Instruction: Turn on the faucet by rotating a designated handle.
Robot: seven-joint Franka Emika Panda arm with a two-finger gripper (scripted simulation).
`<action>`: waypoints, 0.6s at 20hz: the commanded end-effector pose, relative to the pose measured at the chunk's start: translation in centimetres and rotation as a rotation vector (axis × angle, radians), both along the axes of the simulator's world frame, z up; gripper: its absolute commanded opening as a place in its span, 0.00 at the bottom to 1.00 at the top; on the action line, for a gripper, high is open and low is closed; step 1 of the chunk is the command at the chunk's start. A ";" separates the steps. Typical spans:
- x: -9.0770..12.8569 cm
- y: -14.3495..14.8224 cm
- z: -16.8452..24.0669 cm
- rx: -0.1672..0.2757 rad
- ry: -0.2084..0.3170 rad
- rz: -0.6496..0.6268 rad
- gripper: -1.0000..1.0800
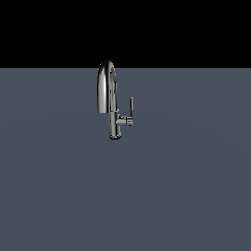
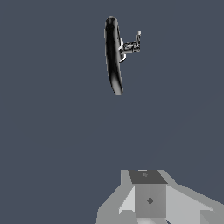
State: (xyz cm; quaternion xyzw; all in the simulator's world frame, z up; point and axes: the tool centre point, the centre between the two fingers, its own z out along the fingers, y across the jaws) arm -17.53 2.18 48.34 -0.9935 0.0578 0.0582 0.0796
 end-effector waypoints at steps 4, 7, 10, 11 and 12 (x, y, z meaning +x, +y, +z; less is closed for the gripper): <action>3.3 -0.1 -0.9 0.077 0.078 -0.080 0.00; 5.1 -0.2 -1.5 0.121 0.121 -0.125 0.00; 6.8 -0.4 -2.2 0.166 0.165 -0.170 0.00; 7.4 -0.4 -2.5 0.181 0.180 -0.185 0.00; 8.0 -0.5 -2.7 0.196 0.194 -0.200 0.00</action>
